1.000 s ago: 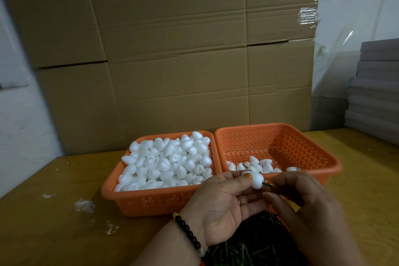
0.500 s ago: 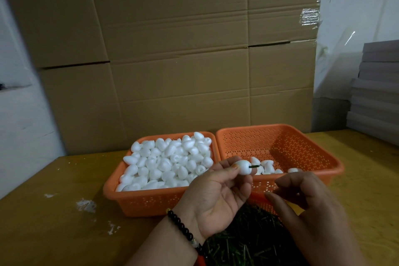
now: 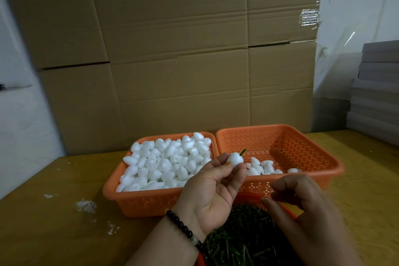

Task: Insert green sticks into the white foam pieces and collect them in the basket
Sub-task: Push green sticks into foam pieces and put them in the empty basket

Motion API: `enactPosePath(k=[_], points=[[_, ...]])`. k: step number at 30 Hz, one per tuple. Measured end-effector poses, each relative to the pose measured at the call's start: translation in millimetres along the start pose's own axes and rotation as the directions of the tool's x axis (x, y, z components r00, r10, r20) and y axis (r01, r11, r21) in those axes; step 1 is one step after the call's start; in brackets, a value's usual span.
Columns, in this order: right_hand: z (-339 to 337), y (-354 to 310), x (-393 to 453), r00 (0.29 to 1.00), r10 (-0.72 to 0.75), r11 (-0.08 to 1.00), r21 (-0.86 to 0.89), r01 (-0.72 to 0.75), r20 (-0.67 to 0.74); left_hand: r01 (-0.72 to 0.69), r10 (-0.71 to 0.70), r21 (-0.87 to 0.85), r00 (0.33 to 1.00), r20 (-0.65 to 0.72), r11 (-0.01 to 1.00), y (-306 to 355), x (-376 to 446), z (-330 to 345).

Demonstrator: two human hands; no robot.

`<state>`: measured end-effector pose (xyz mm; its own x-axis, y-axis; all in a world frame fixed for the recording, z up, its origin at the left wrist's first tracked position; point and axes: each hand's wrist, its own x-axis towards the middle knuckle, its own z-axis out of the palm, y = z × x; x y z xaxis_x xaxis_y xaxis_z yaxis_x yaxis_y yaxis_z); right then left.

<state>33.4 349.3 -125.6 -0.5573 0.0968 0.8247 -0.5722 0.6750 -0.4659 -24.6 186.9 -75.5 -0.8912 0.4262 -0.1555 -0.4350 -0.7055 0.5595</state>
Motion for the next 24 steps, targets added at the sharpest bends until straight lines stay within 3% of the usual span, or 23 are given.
enactPosePath(k=[16, 19, 22, 23, 24], points=[[-2, -6, -2, 0.998, -0.023, 1.0, -0.017, 0.024, 0.057, -0.019, 0.017, 0.011, 0.993, 0.12, 1.0, -1, 8, -10], [-2, -4, -2, 0.997, -0.024, 0.999, -0.041, 0.027, 0.072, -0.054, 0.039, 0.14, 0.993, 0.109, 0.989, 4, 7, -10], [-6, -7, -1, 0.98, -0.008, 0.996, -0.085, 0.025, 0.2, -0.201, 0.201, 0.472, 0.978, 0.05, 0.859, 19, 5, -12], [-8, -9, 1, 0.965, 0.0, 0.993, -0.111, 0.03, 0.263, -0.262, 0.296, 0.624, 0.954, 0.052, 0.736, 26, 5, -15], [-11, -13, 2, 0.943, 0.022, 0.988, -0.152, 0.031, 0.333, -0.306, 0.406, 0.78, 0.911, 0.074, 0.546, 35, 4, -19]])
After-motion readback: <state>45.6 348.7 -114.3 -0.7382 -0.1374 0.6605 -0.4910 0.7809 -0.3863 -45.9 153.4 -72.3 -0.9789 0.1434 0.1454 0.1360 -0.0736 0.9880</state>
